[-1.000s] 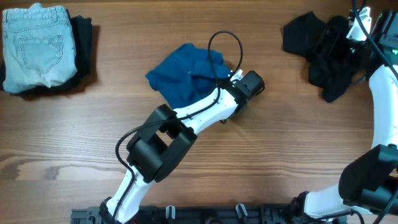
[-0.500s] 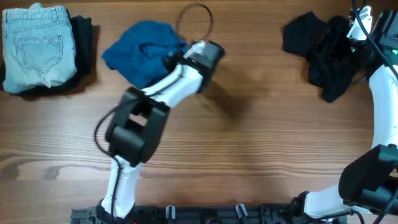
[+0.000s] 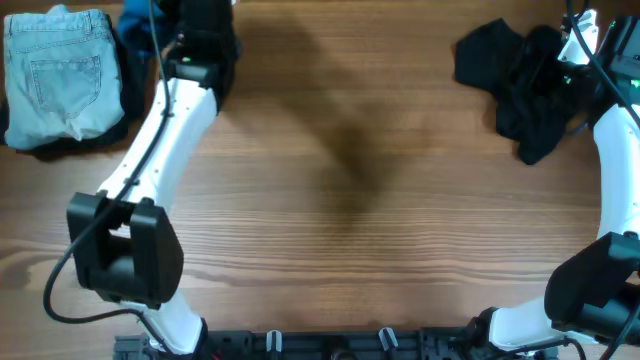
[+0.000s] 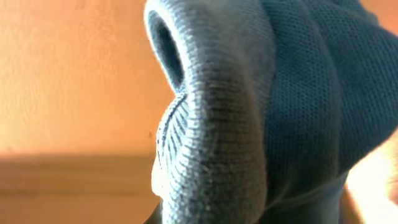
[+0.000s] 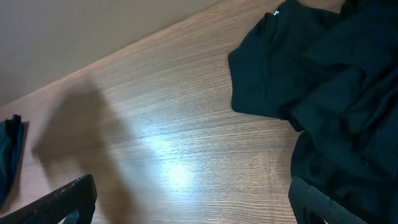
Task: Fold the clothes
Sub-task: 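Carry the teal bundle with the left gripper to the top-left stack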
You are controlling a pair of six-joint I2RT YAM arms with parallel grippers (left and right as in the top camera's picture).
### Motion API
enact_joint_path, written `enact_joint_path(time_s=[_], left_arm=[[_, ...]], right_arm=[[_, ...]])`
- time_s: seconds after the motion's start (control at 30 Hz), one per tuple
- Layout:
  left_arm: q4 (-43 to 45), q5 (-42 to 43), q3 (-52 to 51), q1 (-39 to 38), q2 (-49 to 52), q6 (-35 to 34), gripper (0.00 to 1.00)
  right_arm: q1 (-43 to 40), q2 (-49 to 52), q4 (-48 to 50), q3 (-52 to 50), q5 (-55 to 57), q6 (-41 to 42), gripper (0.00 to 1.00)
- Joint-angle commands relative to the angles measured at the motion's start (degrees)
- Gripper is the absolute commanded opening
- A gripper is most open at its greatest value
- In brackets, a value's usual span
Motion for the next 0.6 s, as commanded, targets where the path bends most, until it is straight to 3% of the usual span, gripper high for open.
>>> enact_joint_path(time_s=[0.0,0.27,0.57], left_arm=[[3.32,7.91,0.83,4.81,-2.19,16.35,0.04],[20.96,21.27,0.83,16.22,-2.23,31.98,0.04],[11.65,35.71,0.81,29.75,-2.38,32.02,0.04]], right_arm=[[-0.07,0.33,0.09,0.44,-1.51,0.42,0.99],[0.04,0.33,-1.31,0.44,-1.53,3.23,1.0],[0.02,0.33,-2.49,0.44,-1.09,1.33,0.99]])
